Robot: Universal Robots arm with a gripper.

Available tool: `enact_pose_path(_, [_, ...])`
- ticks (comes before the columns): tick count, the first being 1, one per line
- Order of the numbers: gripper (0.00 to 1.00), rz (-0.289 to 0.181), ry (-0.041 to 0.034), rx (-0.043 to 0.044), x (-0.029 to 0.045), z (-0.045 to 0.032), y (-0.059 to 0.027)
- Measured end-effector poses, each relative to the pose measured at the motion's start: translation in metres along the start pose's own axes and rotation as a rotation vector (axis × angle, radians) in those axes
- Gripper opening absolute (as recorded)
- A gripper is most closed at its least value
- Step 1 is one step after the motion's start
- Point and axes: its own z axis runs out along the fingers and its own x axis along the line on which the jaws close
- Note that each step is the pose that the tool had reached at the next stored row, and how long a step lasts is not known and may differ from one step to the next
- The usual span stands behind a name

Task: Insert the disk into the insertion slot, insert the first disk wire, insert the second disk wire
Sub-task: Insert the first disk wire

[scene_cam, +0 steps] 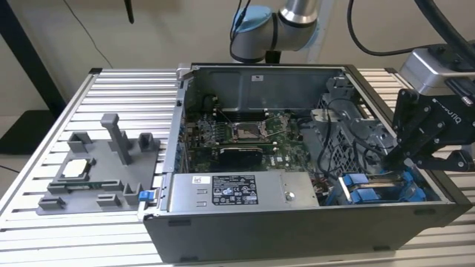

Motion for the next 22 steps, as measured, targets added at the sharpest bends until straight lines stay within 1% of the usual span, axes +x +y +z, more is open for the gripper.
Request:
enact_pose_path(2, [0.00,0.000,0.0000,-0.0043,0.0006,0.0000,-0.0001])
enact_pose_path(4, [0.00,0.002,-0.0002,-0.0163,0.0026,0.0004,-0.0013])
enact_pose_path(5, [0.00,0.002,-0.0005,-0.0243,0.0041,0.0007,-0.0028])
enact_pose_path(7, [0.00,0.004,-0.0011,-0.0359,0.0062,0.0012,-0.0072])
enact_pose_path(9, [0.00,0.004,-0.0013,-0.0381,0.0071,0.0015,-0.0119])
enact_pose_path(13, [0.00,0.004,-0.0021,-0.0393,0.0080,0.0039,-0.0188])
enact_pose_path(16, [0.00,0.004,-0.0018,-0.0392,0.0083,0.0064,-0.0203])
enact_pose_path(22, [0.00,0.003,-0.0024,-0.0392,0.0083,0.0067,-0.0205])
